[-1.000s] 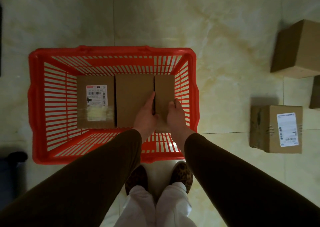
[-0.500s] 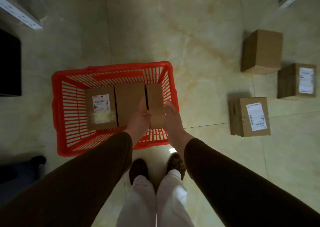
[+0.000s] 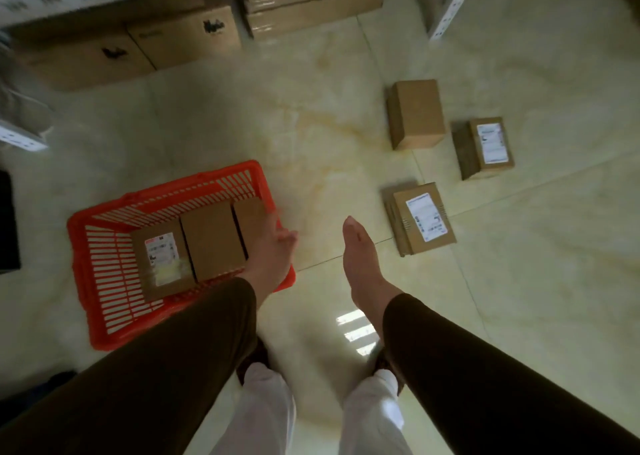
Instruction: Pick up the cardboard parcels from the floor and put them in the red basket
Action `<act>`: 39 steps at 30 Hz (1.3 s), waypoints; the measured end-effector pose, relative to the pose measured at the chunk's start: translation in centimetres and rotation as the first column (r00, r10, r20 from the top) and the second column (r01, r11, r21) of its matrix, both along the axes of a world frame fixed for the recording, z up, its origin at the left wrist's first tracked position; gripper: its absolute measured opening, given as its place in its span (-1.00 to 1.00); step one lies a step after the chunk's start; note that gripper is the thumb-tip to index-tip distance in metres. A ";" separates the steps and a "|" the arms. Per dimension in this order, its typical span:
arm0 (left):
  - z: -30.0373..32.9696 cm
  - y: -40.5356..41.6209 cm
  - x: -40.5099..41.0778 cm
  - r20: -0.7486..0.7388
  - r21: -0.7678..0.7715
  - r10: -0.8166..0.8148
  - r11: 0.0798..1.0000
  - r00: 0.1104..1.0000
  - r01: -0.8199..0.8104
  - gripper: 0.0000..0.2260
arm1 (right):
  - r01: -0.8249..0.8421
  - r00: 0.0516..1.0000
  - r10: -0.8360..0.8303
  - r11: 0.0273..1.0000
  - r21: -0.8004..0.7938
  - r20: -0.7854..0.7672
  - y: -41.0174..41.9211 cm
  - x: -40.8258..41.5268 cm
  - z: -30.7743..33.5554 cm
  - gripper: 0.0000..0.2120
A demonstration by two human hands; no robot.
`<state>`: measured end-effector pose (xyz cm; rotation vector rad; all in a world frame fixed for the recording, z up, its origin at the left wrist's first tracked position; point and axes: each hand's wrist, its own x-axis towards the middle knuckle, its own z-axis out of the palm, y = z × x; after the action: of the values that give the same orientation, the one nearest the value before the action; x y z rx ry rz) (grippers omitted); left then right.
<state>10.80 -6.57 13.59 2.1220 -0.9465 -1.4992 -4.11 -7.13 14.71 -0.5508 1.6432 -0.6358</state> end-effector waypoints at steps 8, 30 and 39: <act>1.1 -0.3 -13.2 -0.026 -0.028 -0.045 0.999 0.999 0.044 -0.48 | -0.042 0.998 0.038 0.997 -0.072 -0.052 -0.6 -14.3 1.8 -0.82; -3.5 -7.1 -27.7 0.057 0.023 -0.018 1.000 0.998 0.017 -0.58 | -0.247 0.951 0.246 0.969 0.015 -0.188 -10.0 -29.2 -2.4 -0.70; -9.0 -7.4 -33.9 0.102 0.078 0.142 0.986 0.985 -0.150 -0.55 | -0.486 0.842 0.495 0.868 0.097 -0.212 -12.9 -35.8 -7.9 -0.49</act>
<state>-23.07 -13.94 4.59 2.2886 -0.7516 -1.4004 -39.92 -20.02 6.82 -1.0078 1.6313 -0.1586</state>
